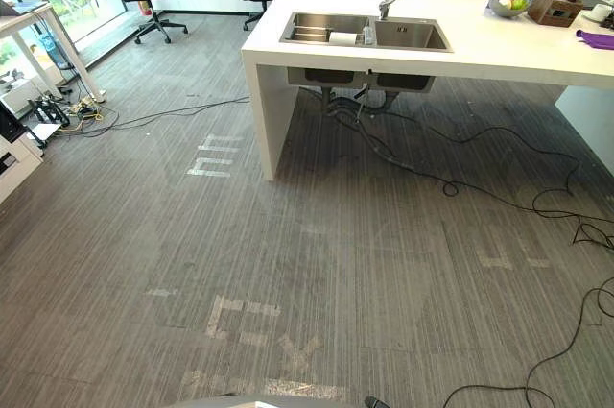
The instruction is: Walk over to the sink, pick up the cup, carry it to the dishwasher, place the cup inside the dishwasher, then close the dishwasher door
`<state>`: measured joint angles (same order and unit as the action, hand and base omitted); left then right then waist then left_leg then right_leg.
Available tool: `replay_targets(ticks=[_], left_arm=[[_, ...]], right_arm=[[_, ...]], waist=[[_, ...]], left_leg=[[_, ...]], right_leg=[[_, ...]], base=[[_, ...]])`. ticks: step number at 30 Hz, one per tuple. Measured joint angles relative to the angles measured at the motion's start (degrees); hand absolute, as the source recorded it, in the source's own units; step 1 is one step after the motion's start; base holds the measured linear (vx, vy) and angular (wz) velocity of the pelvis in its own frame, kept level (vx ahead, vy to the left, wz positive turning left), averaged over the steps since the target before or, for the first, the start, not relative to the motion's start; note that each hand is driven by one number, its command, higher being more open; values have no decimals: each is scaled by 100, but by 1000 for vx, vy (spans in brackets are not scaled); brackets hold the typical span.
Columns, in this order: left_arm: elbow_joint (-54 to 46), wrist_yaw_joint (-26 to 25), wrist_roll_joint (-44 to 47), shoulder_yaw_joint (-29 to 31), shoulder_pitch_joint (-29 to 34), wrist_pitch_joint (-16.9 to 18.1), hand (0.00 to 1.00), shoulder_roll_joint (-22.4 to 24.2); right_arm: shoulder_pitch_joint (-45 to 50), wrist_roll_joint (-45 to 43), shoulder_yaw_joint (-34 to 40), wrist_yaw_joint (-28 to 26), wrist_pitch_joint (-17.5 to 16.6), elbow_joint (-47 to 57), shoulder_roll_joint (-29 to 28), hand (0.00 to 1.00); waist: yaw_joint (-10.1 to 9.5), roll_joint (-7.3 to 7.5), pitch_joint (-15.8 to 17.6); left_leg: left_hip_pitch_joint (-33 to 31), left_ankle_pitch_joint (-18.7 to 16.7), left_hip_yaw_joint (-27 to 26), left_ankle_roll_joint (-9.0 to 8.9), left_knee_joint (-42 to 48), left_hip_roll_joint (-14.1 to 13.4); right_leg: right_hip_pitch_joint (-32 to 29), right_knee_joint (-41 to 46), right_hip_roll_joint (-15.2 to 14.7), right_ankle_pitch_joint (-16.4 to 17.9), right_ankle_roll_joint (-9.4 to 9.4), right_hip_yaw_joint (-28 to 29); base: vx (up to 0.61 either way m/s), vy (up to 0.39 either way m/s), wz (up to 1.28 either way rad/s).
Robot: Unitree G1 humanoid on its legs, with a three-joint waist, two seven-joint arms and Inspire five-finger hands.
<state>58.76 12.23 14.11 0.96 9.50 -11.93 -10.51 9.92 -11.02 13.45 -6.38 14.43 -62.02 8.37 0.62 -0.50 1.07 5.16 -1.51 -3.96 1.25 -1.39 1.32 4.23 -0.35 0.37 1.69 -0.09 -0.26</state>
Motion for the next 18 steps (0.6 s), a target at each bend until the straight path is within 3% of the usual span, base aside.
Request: replay_targets(ticks=[5,11,18], left_arm=[[-56,9,-237,-121,-61,609,100,51],[12,-154,-740,-231,-62,1173,100,50],[157,-251,-747,-237,-67,1382,100,48]], right_arm=[[-267,811,-163,19,-523,50,-131,100],[-290,816,-257,5,-520,41,-112,100],[-292,818,-257,-86,-577,-32,-110,100]], waist=[[-59,8,52],[-104,18,97],[-106,32,100]], left_leg=[[100,29,28,-47,-167,-9],[220,50,27,-76,-296,-18],[285,50,11,-76,-348,-14]], right_leg=[[108,-131,14,2,8,-49],[189,-170,22,36,61,-63],[224,-167,19,63,104,-54]], base=[[30,-18,5],[0,0,0],[0,0,0]])
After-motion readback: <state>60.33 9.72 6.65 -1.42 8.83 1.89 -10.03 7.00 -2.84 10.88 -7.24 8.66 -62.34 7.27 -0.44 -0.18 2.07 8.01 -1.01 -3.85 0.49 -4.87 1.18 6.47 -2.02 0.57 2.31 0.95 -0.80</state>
